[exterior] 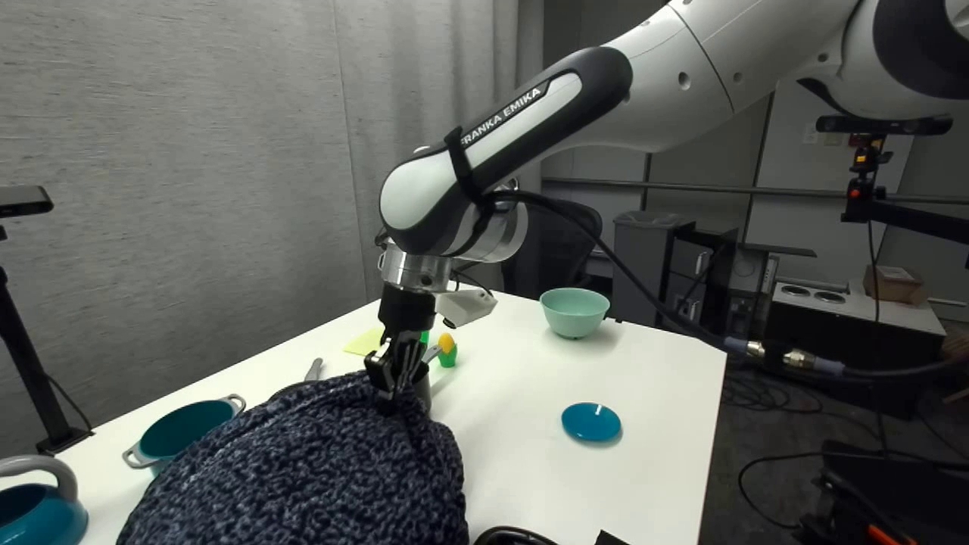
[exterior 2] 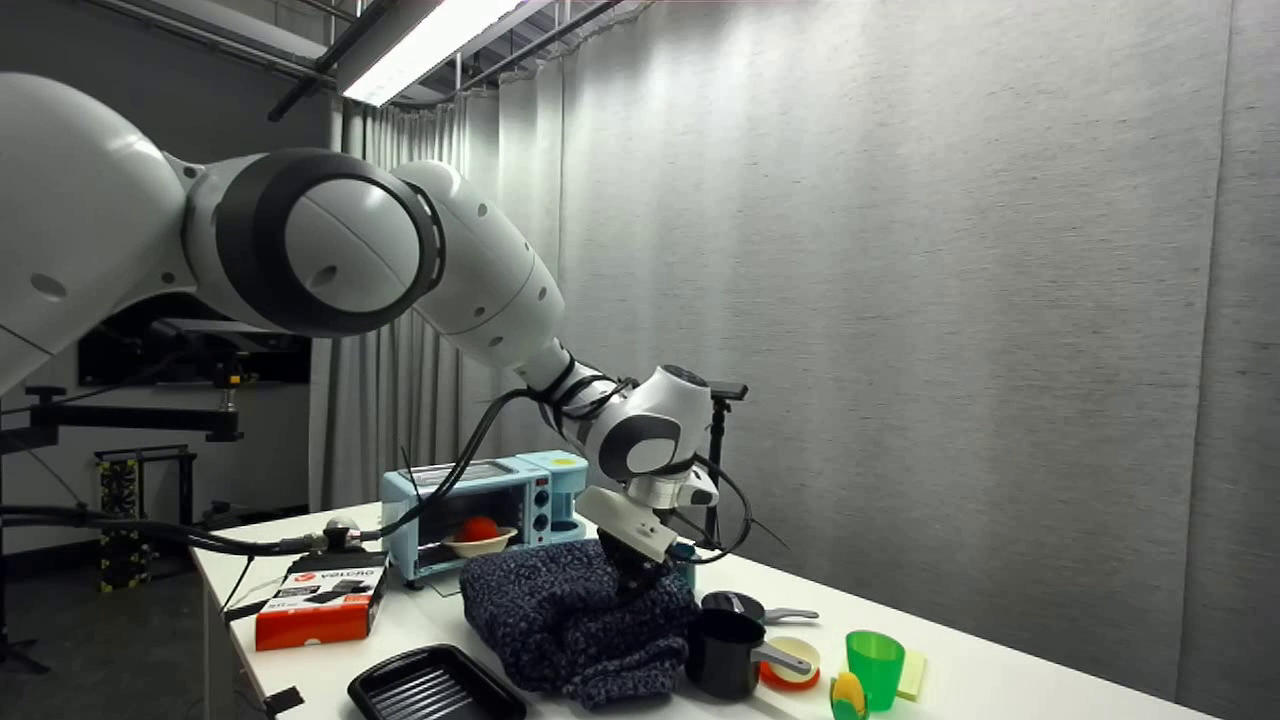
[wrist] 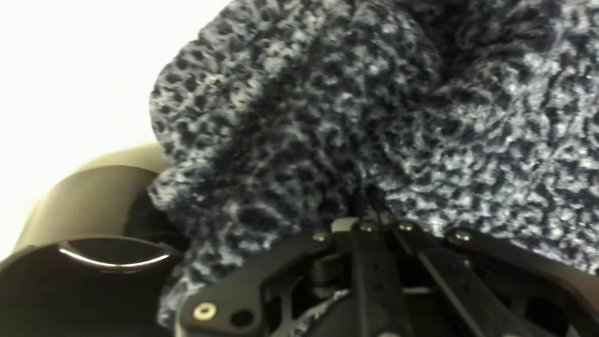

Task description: Move the blanket to the right

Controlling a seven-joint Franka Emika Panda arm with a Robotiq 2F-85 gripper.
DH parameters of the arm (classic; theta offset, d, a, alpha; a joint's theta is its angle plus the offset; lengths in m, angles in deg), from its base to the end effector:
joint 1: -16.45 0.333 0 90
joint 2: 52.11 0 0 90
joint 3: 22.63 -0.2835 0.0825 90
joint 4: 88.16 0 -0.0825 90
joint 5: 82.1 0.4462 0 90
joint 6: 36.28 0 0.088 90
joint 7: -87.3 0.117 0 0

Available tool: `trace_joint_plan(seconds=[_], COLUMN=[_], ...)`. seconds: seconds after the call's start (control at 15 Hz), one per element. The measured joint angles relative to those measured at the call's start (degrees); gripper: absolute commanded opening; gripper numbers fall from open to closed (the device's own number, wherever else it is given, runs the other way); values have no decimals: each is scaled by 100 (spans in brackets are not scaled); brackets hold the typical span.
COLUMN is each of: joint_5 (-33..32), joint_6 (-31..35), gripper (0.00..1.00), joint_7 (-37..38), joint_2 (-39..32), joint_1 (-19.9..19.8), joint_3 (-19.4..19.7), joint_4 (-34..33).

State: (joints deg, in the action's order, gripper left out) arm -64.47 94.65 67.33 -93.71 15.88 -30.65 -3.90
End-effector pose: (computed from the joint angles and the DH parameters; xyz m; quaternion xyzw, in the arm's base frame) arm 0.7539 0.0943 0.1933 -0.9778 -0.1211 -0.0623 0.1594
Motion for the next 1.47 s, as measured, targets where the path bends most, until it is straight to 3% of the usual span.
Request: trace_joint_plan(seconds=[0.53,1.07,1.47], joint_5=[-350,875,1117], joint_6=[65,-2,-591], gripper=[0,0,0], joint_7=[303,463,677], joint_2=[-112,2,-235], joint_1=[-248,-374,-218], joint_3=[296,-661,-998], joint_4=[-23,-877,-1515])
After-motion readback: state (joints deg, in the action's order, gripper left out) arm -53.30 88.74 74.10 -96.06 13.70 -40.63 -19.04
